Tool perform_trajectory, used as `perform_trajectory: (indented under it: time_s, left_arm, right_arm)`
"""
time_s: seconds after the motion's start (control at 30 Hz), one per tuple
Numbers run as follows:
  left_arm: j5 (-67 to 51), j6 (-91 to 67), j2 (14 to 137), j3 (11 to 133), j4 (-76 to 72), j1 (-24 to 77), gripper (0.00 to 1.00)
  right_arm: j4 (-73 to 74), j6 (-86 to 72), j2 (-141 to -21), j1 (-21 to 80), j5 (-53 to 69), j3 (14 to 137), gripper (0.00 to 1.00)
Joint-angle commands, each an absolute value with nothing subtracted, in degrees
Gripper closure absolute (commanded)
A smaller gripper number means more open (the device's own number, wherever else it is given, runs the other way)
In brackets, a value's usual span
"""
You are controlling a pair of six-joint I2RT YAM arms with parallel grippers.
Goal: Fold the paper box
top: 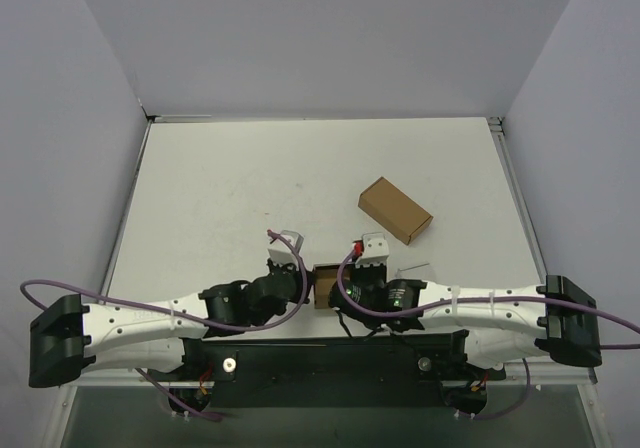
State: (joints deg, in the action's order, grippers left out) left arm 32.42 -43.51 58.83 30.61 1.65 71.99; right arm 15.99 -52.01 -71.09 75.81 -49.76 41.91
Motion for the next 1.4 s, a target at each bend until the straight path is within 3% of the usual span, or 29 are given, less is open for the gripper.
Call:
perform_trajectory:
  time_s: [0.0, 0.3, 0.4, 0.43, 0.5, 0.53, 0.8, 0.93, 1.13, 1.37]
  left_arm:
    - [29.3, -45.7, 61.6, 28.2, 7.9, 74.9, 1.0]
    - [33.3, -47.0, 62.9, 27.9, 10.9, 77.5, 1.0]
    - [34.8, -47.3, 63.5, 28.7, 12.7, 78.1, 1.0]
    - [35.6, -47.4, 63.5, 28.9, 13.4, 78.2, 1.0]
    - [36.1, -47.5, 64.1, 29.6, 14.2, 78.5, 1.0]
    - [36.5, -47.6, 64.2, 29.9, 15.2, 78.6, 1.0]
    - [39.1, -47.8, 65.5, 31.5, 17.4, 79.4, 1.0]
    - [39.5, -47.4, 65.4, 31.1, 16.6, 79.9, 1.0]
    - [39.6, -46.4, 65.5, 31.1, 15.7, 80.2, 1.0]
    - [40.2, -45.4, 66.6, 32.1, 15.6, 80.7, 1.0]
  right_arm:
    - [20.7, -57.0, -72.2, 78.3, -45.4, 38.8, 1.0]
    - [25.3, -61.5, -71.5, 81.0, -46.6, 38.3, 0.98]
    - [27.0, -61.9, -70.1, 82.2, -47.0, 38.9, 0.87]
    - [28.1, -62.0, -69.5, 82.5, -47.1, 39.5, 0.75]
    - [29.2, -62.1, -67.8, 83.6, -47.6, 40.2, 0.66]
    - [29.9, -61.9, -66.9, 83.8, -47.6, 40.4, 0.56]
    - [30.1, -57.9, -56.1, 85.4, -45.3, 41.6, 0.25]
    - [28.2, -56.7, -53.1, 83.6, -42.5, 42.7, 0.23]
    - [16.7, -55.1, -51.0, 72.4, -27.1, 39.4, 0.28]
    - [9.7, -57.9, -47.4, 69.4, -25.9, 35.8, 0.28]
